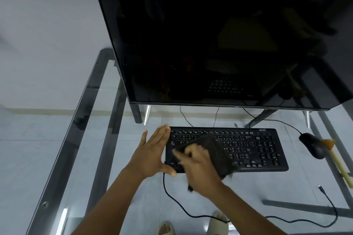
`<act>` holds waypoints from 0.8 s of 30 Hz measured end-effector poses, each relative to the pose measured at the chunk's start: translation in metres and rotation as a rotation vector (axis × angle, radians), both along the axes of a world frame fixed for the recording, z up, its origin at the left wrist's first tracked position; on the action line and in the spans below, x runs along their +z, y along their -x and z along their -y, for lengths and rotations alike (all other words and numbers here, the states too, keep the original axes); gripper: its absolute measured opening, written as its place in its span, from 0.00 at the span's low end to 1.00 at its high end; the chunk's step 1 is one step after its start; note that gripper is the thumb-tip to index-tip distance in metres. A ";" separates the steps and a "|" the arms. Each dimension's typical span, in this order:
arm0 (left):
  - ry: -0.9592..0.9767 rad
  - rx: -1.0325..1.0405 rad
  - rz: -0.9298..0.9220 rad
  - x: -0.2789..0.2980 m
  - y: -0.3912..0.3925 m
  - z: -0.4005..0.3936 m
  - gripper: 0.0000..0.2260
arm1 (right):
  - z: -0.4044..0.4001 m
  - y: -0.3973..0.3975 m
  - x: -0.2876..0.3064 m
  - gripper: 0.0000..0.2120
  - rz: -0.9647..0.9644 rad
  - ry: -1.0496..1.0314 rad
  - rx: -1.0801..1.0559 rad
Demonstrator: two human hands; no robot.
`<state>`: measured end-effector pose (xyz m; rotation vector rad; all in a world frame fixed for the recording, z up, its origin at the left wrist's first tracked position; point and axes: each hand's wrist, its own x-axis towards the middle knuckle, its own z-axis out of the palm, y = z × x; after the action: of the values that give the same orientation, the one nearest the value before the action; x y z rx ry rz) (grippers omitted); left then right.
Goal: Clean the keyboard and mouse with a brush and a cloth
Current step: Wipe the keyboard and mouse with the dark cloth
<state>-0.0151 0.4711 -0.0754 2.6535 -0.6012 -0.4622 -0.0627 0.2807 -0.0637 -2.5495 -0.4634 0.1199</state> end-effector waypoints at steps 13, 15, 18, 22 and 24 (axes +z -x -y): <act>0.032 0.001 -0.003 0.005 0.000 -0.001 0.62 | -0.002 -0.015 0.003 0.09 0.055 -0.012 -0.129; 0.056 0.014 -0.012 0.006 0.001 0.000 0.63 | -0.006 -0.028 0.001 0.16 0.086 0.013 -0.242; 0.107 0.034 -0.021 0.005 0.002 -0.001 0.65 | -0.028 -0.021 0.007 0.18 0.097 0.072 0.032; 0.109 0.049 -0.019 0.008 0.002 0.001 0.65 | -0.008 -0.055 0.005 0.15 0.090 0.019 -0.320; 0.111 0.051 -0.011 0.008 0.003 0.000 0.65 | -0.023 -0.056 0.007 0.14 0.070 0.038 -0.362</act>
<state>-0.0183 0.4711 -0.0678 2.5527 -0.5390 -0.4158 -0.0072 0.3037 -0.0568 -2.6344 -0.0195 -0.0950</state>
